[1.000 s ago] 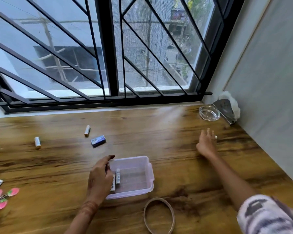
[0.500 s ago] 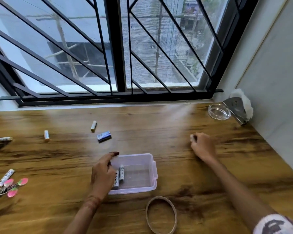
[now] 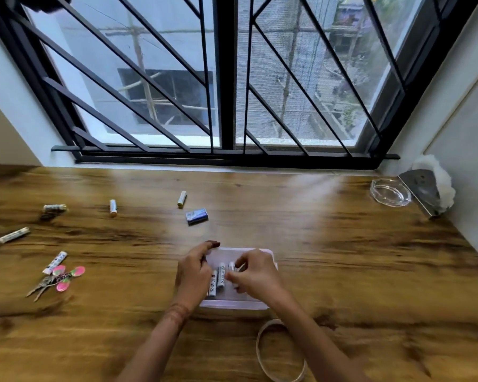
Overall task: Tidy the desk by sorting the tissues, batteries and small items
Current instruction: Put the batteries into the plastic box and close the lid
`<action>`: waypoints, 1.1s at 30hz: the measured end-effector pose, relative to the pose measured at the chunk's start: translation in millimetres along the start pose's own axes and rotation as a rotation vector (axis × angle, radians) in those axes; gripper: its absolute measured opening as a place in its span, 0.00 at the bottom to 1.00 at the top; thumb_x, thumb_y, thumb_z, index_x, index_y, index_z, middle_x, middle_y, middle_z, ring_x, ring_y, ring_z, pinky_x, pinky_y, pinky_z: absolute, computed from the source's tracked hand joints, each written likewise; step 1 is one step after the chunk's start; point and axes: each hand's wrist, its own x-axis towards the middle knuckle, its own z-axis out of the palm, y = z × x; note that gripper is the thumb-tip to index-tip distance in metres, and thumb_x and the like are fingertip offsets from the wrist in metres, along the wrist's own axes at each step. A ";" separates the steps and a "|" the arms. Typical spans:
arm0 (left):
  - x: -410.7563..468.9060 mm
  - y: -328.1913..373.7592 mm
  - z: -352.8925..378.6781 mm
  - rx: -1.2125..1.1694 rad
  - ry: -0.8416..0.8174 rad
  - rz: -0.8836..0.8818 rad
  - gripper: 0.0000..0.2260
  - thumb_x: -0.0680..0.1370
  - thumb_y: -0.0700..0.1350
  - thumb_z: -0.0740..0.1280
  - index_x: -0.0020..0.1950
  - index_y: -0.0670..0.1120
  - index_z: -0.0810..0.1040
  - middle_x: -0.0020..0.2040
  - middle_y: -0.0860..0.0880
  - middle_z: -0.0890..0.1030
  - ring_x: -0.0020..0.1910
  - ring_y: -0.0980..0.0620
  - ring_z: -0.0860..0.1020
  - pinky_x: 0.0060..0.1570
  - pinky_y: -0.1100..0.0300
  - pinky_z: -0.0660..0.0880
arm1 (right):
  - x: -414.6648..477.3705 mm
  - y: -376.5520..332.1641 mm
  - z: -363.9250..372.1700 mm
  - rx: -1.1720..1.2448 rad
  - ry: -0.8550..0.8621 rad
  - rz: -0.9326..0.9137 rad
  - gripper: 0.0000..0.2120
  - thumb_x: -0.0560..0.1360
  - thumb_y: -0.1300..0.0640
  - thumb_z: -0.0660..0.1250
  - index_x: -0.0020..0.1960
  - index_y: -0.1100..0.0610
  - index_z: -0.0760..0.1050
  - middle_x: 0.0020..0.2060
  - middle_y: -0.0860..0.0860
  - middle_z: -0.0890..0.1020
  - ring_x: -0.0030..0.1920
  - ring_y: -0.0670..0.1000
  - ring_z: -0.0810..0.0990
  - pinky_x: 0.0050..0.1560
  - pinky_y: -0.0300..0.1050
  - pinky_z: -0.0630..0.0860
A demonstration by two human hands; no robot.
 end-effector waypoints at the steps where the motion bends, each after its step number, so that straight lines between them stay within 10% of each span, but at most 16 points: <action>1: -0.2 -0.4 -0.5 -0.005 0.000 0.002 0.22 0.73 0.28 0.56 0.60 0.45 0.78 0.58 0.47 0.80 0.55 0.55 0.74 0.57 0.67 0.68 | 2.7 3.2 5.8 -0.020 0.004 0.006 0.06 0.72 0.58 0.70 0.40 0.56 0.73 0.35 0.56 0.82 0.30 0.47 0.81 0.34 0.42 0.79; 8: -0.2 -0.3 -0.9 0.003 -0.018 0.002 0.21 0.75 0.29 0.55 0.61 0.46 0.77 0.59 0.48 0.79 0.54 0.58 0.73 0.57 0.68 0.68 | 12.1 13.6 22.4 -0.252 0.094 -0.082 0.14 0.75 0.52 0.64 0.55 0.61 0.74 0.51 0.57 0.80 0.52 0.53 0.77 0.52 0.45 0.73; 20: 5.3 -36.0 -36.1 -0.004 0.301 -0.238 0.13 0.78 0.41 0.61 0.62 0.44 0.76 0.58 0.44 0.80 0.57 0.47 0.77 0.53 0.59 0.72 | 42.3 -39.2 24.8 -0.283 0.265 -0.378 0.10 0.76 0.53 0.63 0.50 0.58 0.78 0.42 0.54 0.83 0.41 0.52 0.81 0.41 0.45 0.75; 33: 135.9 -105.9 -129.4 0.204 0.234 -0.445 0.17 0.76 0.44 0.65 0.59 0.36 0.71 0.60 0.37 0.72 0.60 0.39 0.71 0.57 0.52 0.69 | 185.8 -112.8 89.0 -0.346 0.247 -0.218 0.14 0.76 0.56 0.64 0.55 0.66 0.72 0.52 0.62 0.77 0.53 0.61 0.76 0.49 0.49 0.71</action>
